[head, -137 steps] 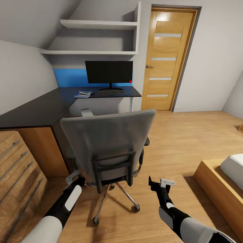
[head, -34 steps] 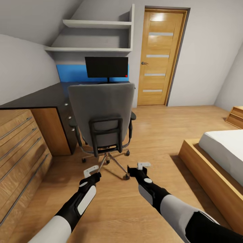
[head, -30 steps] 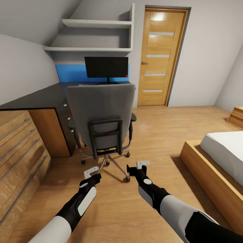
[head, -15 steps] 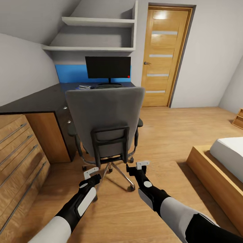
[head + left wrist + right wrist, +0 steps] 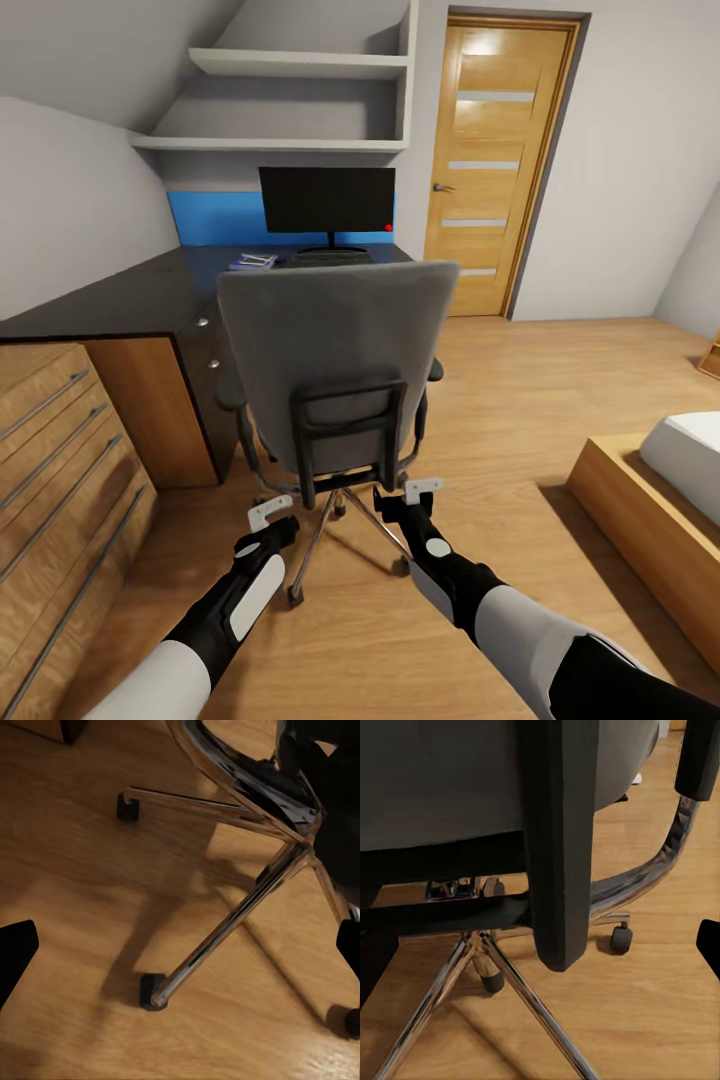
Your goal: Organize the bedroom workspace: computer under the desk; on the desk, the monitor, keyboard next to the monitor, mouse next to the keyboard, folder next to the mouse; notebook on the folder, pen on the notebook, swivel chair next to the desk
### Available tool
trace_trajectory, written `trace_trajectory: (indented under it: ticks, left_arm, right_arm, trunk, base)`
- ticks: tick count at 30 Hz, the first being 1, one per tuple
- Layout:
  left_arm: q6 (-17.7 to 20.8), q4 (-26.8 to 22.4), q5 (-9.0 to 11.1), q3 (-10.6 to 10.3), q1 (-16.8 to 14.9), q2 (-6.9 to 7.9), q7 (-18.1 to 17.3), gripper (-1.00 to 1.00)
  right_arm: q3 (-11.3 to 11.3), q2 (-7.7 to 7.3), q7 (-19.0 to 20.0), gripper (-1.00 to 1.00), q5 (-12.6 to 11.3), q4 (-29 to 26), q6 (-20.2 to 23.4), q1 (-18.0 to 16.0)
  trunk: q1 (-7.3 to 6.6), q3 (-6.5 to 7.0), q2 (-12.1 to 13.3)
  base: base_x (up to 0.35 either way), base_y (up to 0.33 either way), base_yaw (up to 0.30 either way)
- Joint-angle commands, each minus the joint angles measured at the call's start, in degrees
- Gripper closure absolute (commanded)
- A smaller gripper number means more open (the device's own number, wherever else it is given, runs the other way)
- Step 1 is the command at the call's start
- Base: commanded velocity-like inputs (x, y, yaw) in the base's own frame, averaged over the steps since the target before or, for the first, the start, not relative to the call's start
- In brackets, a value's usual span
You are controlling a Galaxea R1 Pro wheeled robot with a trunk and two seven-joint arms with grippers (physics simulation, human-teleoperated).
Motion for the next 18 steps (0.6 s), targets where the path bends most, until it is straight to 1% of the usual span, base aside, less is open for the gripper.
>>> trace_trajectory:
  ticks: [1,6,7,8,9,15,18]
  left_arm:
    - [0.2,-0.1,0.3,-0.2,0.0,0.04,0.4,-1.00]
    - [0.2,0.0,0.3,-0.2,0.0,0.04,0.4,-1.00]
    - [0.2,0.0,0.3,-0.2,0.0,0.04,0.4,-1.00]
    - [0.2,0.0,0.3,-0.2,0.0,0.02,0.4,-1.00]
    - [0.2,0.0,0.3,-0.2,0.0,0.00,0.4,-1.00]
    - [0.2,0.0,0.3,-0.2,0.0,-0.03,0.4,-1.00]
    - [0.2,0.0,0.2,-0.3,0.0,-0.04,0.5,-1.00]
  right_arm:
    - [0.5,-0.02,-0.4,-1.00,-0.3,0.0,-0.2,-0.1]
    - [0.5,-0.02,-0.4,-1.00,-0.1,0.0,-0.2,0.0]
    - [0.5,-0.02,-0.4,-1.00,0.3,0.0,-0.2,0.0]
    - [0.5,-0.04,-0.4,-1.00,1.5,0.0,-0.2,0.0]
    - [0.5,0.00,-0.4,-1.00,1.8,0.0,-0.2,0.0]
    - [0.5,-0.01,-0.4,-1.00,2.1,0.0,-0.2,0.1]
    - [0.5,-0.01,-0.4,-1.00,2.2,0.0,-0.2,0.1]
  trunk:
    - [0.00,-0.05,0.0]
    - [0.00,-0.05,0.0]
    - [0.00,-0.05,0.0]
    - [0.00,-0.05,0.0]
    - [0.00,-0.05,0.0]
    - [0.00,-0.05,0.0]
    - [0.00,-0.05,0.0]
  base:
    - [0.097,0.061,0.000]
    - [0.165,0.091,0.000]
    - [0.226,0.107,0.000]
    - [0.089,0.039,0.000]
    - [0.052,0.020,0.000]
    - [0.100,0.008,0.000]
    - [0.216,0.001,0.000]
